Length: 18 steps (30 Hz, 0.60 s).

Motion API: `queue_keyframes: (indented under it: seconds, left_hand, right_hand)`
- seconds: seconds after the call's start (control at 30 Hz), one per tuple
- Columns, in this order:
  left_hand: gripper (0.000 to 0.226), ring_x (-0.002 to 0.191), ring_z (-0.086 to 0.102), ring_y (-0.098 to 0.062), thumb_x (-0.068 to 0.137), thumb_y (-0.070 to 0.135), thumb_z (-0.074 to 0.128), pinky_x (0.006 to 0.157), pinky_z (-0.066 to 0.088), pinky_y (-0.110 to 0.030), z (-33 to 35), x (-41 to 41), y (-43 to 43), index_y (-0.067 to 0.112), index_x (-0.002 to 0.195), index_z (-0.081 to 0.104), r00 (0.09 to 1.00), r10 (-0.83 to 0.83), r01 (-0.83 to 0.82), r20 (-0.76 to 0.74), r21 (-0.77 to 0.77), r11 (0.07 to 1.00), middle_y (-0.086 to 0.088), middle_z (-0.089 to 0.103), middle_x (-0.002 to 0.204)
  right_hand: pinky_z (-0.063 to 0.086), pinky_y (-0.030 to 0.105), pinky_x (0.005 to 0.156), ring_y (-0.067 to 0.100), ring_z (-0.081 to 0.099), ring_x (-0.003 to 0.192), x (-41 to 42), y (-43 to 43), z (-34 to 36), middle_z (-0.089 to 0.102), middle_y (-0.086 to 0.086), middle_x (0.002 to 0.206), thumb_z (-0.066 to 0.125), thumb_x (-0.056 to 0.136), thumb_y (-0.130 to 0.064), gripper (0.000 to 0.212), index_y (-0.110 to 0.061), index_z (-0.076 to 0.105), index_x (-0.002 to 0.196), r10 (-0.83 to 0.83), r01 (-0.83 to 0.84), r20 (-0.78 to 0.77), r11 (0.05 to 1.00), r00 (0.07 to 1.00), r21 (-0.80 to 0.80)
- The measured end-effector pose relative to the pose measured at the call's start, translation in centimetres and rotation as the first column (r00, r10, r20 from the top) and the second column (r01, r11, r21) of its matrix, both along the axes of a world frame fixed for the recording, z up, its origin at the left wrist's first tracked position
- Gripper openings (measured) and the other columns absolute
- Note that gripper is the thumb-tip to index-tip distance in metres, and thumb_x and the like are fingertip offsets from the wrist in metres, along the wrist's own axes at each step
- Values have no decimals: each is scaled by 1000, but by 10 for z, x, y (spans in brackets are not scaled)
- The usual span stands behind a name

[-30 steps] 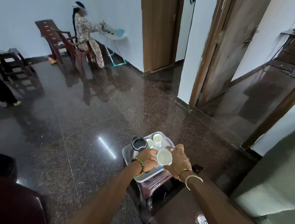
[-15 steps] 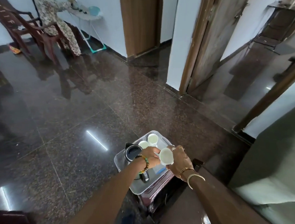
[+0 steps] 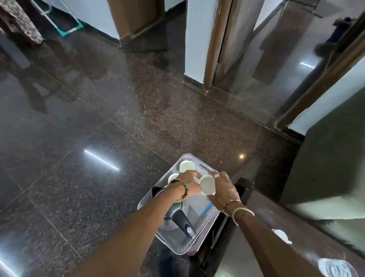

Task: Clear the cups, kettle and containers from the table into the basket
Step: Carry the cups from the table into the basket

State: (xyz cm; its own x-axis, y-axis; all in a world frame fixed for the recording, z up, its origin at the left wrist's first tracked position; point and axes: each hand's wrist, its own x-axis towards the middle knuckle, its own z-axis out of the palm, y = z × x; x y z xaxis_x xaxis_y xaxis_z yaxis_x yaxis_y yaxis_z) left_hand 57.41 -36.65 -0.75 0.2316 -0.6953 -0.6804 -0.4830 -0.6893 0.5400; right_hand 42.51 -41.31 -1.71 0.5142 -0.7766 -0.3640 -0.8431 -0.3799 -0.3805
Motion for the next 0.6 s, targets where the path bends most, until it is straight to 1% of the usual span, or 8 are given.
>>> queue_keyframes:
  seconds: [0.07, 0.13, 0.2, 0.27, 0.33, 0.37, 0.5, 0.6]
  left_hand:
    - [57, 74, 58, -11, 68, 20, 68, 51, 40, -20, -3, 5, -9, 32, 122, 55, 1000, -8, 8, -3, 14, 1000, 2, 63, 92]
    - [59, 80, 59, -16, 68, 18, 70, 55, 42, -21, -13, 8, -17, 30, 124, 54, 1000, -9, 9, -7, 30, 1000, 0, 63, 96]
    - [63, 88, 61, -18, 68, 18, 72, 61, 45, -23, -27, 10, -22, 29, 127, 53, 1000, -15, 16, -11, 52, 999, -1, 66, 103]
    - [67, 98, 62, -19, 70, 20, 72, 73, 50, -26, -45, 10, -25, 28, 132, 49, 999, -26, 28, -21, 87, 996, -2, 67, 112]
    - [62, 102, 62, -22, 74, 21, 71, 86, 54, -33, -64, 10, -29, 23, 132, 49, 999, -54, 54, -7, 114, 992, -4, 67, 113]
    - [58, 102, 63, -23, 76, 20, 69, 89, 54, -35, -74, 9, -30, 20, 131, 50, 998, -69, 68, 3, 122, 990, -6, 67, 112]
    - [51, 99, 63, -24, 78, 14, 63, 87, 55, -35, -98, 7, -36, 15, 128, 52, 994, -113, 111, 10, 150, 982, -8, 67, 108]
    - [47, 91, 66, -23, 77, 16, 63, 84, 57, -38, -105, 6, -41, 13, 123, 54, 987, -156, 149, 30, 176, 973, -9, 68, 101]
  right_hand:
    - [49, 38, 89, 30, 57, 113, 7, -6, -6, 42, 5, 128, 66, 80, -19, 64, -25, 42, 139, -8, 8, -11, 1000, 1000, -3]
    - [49, 39, 90, 32, 57, 112, 12, -12, -16, 42, 6, 128, 63, 82, -18, 62, -25, 41, 140, -9, 9, -29, 1000, 1000, -4]
    - [47, 39, 96, 31, 55, 116, 14, -17, -31, 42, 5, 131, 62, 83, -20, 65, -26, 38, 143, 4, -4, -51, 1000, 999, 0]
    - [44, 37, 102, 27, 53, 120, 15, -22, -49, 44, 3, 133, 62, 83, -24, 66, -27, 38, 143, 33, -34, -71, 999, 997, -5]
    - [45, 37, 101, 25, 54, 120, 16, -27, -69, 44, 2, 133, 64, 82, -26, 66, -27, 38, 143, 59, -57, -83, 998, 995, 15]
    - [46, 38, 100, 25, 54, 120, 16, -29, -79, 45, 2, 131, 64, 82, -27, 66, -26, 38, 143, 80, -78, -89, 997, 993, 29]
    - [46, 39, 100, 23, 51, 122, 15, -39, -109, 47, 3, 131, 64, 83, -31, 63, -26, 39, 141, 164, -163, -133, 986, 977, 18]
    - [47, 37, 100, 22, 49, 125, 15, -44, -122, 42, 3, 135, 67, 82, -24, 69, -28, 35, 143, 186, -179, -157, 982, 970, 56]
